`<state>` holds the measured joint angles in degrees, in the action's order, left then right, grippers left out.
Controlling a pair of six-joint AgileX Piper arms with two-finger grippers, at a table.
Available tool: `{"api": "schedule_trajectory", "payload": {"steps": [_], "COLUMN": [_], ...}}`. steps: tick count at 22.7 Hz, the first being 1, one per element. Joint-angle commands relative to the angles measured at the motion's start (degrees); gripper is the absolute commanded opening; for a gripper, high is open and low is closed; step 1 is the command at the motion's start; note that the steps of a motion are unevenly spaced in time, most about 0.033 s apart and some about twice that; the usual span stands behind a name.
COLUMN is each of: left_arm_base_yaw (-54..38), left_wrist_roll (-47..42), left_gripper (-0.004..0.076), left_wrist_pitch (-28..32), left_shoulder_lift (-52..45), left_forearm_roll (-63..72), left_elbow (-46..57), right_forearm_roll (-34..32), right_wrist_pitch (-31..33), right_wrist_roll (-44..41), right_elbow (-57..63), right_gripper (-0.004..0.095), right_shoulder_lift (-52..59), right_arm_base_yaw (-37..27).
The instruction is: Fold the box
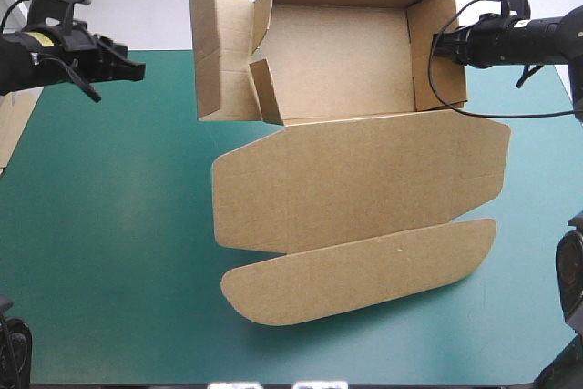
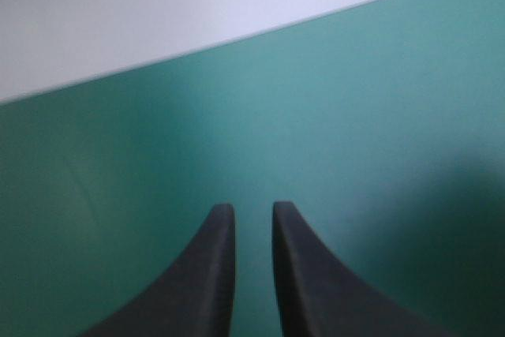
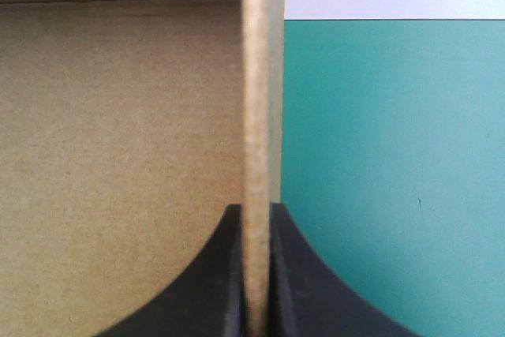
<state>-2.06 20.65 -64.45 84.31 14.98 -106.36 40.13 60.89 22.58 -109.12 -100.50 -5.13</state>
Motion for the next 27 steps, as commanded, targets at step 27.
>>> {"api": "schedule_trajectory", "payload": {"steps": [27], "left_arm_base_yaw": [-12.0], "left_wrist_roll": [31.6], "left_gripper": [0.0125], "left_wrist_pitch": [-10.0], "left_shoulder_lift": [10.8], "left_forearm_roll": [80.0], "left_elbow": [30.4], "right_forearm_roll": [-1.1], "right_wrist_pitch": [-11.2], "right_wrist_roll": [-5.9], "right_elbow": [-1.7], "right_gripper": [-0.0012], "right_shoulder_lift": [-6.8], "right_arm_base_yaw": [9.9]}}
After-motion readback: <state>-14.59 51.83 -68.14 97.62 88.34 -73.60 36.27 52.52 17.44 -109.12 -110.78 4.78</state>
